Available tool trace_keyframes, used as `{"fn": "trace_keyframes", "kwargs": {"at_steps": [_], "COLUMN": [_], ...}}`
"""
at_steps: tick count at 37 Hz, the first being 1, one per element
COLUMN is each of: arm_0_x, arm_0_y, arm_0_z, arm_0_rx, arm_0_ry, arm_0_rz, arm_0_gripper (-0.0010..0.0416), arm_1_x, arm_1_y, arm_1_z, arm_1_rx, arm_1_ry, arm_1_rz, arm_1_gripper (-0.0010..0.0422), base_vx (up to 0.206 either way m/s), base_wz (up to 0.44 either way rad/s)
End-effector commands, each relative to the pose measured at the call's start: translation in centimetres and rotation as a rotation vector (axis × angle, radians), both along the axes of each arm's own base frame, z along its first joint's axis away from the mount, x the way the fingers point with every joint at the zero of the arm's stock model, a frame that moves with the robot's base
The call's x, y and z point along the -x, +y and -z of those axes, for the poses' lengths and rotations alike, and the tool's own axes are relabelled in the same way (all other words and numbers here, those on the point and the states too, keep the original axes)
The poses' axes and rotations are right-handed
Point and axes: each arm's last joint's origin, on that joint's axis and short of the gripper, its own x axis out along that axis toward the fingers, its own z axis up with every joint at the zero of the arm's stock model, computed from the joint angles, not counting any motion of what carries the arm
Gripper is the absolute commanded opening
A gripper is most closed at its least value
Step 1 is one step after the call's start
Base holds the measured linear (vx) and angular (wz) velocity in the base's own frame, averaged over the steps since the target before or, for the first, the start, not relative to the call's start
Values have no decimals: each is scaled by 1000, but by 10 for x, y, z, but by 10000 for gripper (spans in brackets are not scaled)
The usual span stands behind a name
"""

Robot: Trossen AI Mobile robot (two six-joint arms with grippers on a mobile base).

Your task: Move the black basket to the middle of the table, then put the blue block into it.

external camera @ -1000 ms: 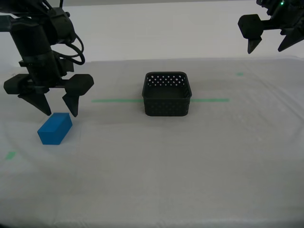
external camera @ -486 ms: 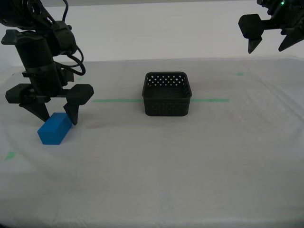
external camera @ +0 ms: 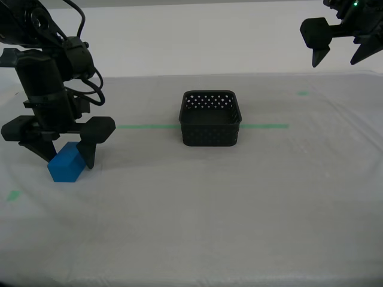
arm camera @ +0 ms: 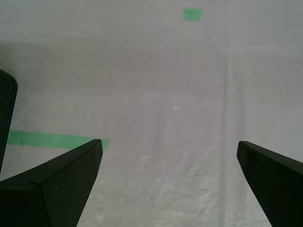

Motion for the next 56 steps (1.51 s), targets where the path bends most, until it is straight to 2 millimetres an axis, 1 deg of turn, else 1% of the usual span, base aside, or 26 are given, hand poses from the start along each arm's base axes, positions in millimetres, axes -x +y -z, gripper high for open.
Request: {"fn": "trace_keyframes", "kwargs": {"at_steps": [1,4,7,29,36,40,43,56], "arm_0_x": [0,0,0,0,0,0,0,0], "arm_0_y": [0,0,0,0,0,0,0,0], "arm_0_z": [0,0,0,0,0,0,0,0], "arm_0_rx": [1,1,1,1,1,1,1,1], "arm_0_ry": [-2,-2,-2,-2,-2,-2,-2,-2], "arm_0_rz": [-2,-2,-2,-2,-2,-2,-2,-2], "arm_0_gripper": [398,398,399,399,399,398,398,398], "arm_1_x": [0,0,0,-1,-1,-1,-1,0], "arm_1_y": [0,0,0,0,0,0,0,0], "arm_1_z": [0,0,0,0,0,0,0,0], "arm_1_rx": [-1,0,0,3,5,5,5,11], "arm_1_ry": [0,-2,-3,-7,-11,-12,-12,6], "arm_1_rz": [-18,-21,-21,-63,-81,-85,-83,-80], "arm_1_gripper": [332,320,297,56,-4,5,-4,-1], "base_vx": [0,0,0,0,0,0,0,0], "base_wz": [0,0,0,0,0,0,0,0]}}
